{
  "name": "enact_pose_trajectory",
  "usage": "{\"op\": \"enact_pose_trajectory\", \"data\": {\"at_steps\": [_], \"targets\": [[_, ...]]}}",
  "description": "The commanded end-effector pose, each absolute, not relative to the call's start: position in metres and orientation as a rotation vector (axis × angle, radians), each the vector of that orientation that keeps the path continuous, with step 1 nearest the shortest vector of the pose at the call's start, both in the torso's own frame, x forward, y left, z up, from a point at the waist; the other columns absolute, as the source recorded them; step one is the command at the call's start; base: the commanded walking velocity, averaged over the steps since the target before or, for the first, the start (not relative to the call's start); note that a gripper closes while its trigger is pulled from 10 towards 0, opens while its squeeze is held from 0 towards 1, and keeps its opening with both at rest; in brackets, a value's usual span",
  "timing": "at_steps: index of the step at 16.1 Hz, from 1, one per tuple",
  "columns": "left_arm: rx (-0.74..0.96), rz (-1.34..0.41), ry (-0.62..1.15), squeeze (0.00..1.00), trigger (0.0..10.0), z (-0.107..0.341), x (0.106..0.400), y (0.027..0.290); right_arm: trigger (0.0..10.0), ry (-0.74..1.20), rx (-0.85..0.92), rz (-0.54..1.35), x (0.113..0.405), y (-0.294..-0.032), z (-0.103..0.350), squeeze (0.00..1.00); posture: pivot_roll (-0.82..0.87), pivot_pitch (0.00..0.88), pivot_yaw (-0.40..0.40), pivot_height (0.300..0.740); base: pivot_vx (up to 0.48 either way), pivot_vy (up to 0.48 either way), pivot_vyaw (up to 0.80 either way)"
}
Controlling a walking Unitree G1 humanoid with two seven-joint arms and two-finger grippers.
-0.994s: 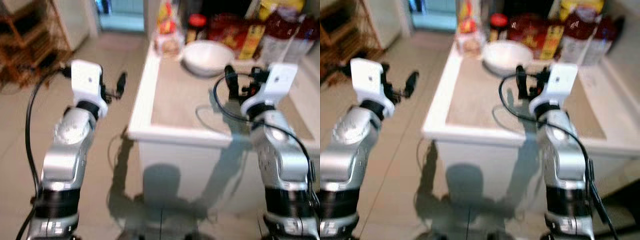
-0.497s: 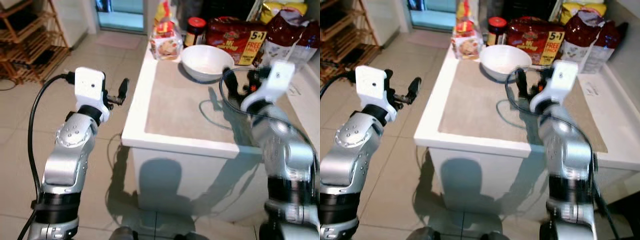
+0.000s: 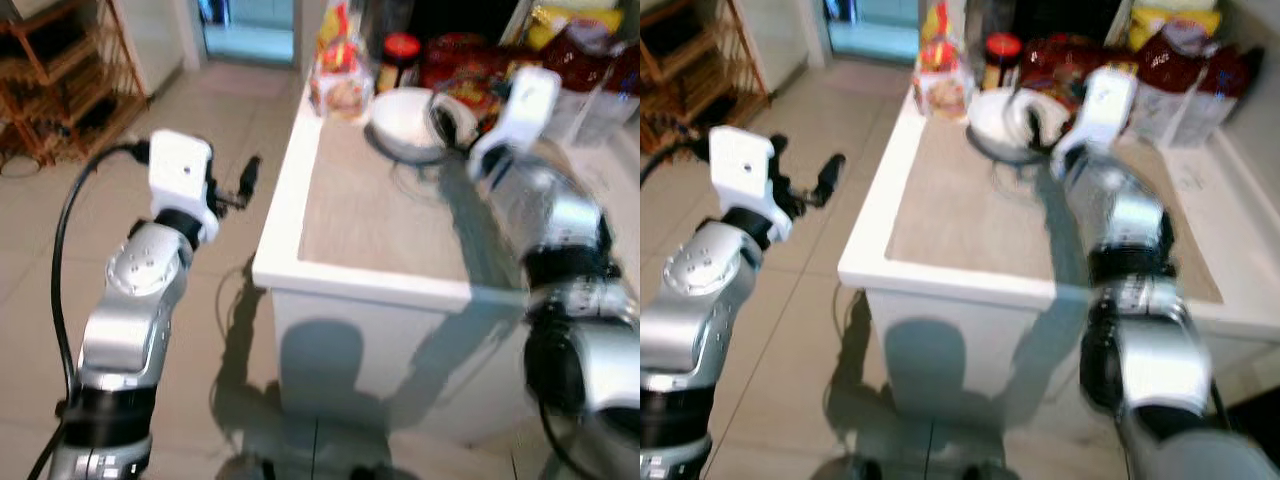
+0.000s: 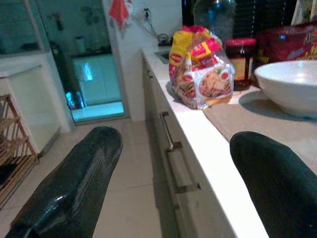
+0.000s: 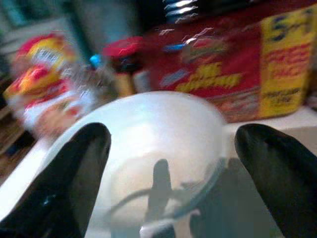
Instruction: Setting the table
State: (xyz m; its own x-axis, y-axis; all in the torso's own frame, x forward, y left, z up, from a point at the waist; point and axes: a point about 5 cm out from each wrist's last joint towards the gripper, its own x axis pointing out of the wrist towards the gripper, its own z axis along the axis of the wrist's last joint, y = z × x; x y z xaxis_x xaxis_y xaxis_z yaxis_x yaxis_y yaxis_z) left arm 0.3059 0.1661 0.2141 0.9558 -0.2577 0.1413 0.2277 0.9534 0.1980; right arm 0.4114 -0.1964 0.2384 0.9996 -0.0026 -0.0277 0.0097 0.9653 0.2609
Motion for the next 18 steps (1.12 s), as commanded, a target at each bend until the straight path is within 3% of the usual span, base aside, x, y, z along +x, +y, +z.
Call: {"op": "enact_pose_trajectory", "data": {"at_steps": [1, 7, 12, 14, 18], "targets": [[0.199, -0.315, -0.185, 0.00, 10.0, 0.220, 0.302, 0.158, 10.0, 0.026, 0.292, -0.079, 0.413, -0.210, 0.240, 0.00, 0.12, 0.099, -0.061, 0.740, 0.000, 0.000, 0.00], [0.204, -0.476, -0.185, 0.00, 10.0, 0.224, 0.291, 0.143, 10.0, 0.115, 0.357, -0.166, 0.415, -0.233, 0.242, 0.00, 0.13, 0.107, -0.070, 0.740, 0.000, 0.000, 0.00], [0.223, -0.500, -0.200, 0.00, 10.0, 0.230, 0.288, 0.142, 10.0, 0.177, 0.569, -0.089, 0.417, -0.215, 0.227, 0.00, 0.16, 0.120, -0.077, 0.740, 0.000, 0.000, 0.00], [0.217, -0.585, -0.198, 0.00, 10.0, 0.233, 0.280, 0.133, 10.0, 0.194, 0.573, -0.078, 0.418, -0.206, 0.220, 0.00, 0.19, 0.134, -0.087, 0.740, 0.000, 0.000, 0.00], [0.229, -0.549, -0.208, 0.00, 10.0, 0.237, 0.274, 0.140, 10.0, 0.185, 0.598, -0.084, 0.420, -0.196, 0.220, 0.00, 0.23, 0.170, -0.109, 0.740, 0.000, 0.000, 0.00]]}}
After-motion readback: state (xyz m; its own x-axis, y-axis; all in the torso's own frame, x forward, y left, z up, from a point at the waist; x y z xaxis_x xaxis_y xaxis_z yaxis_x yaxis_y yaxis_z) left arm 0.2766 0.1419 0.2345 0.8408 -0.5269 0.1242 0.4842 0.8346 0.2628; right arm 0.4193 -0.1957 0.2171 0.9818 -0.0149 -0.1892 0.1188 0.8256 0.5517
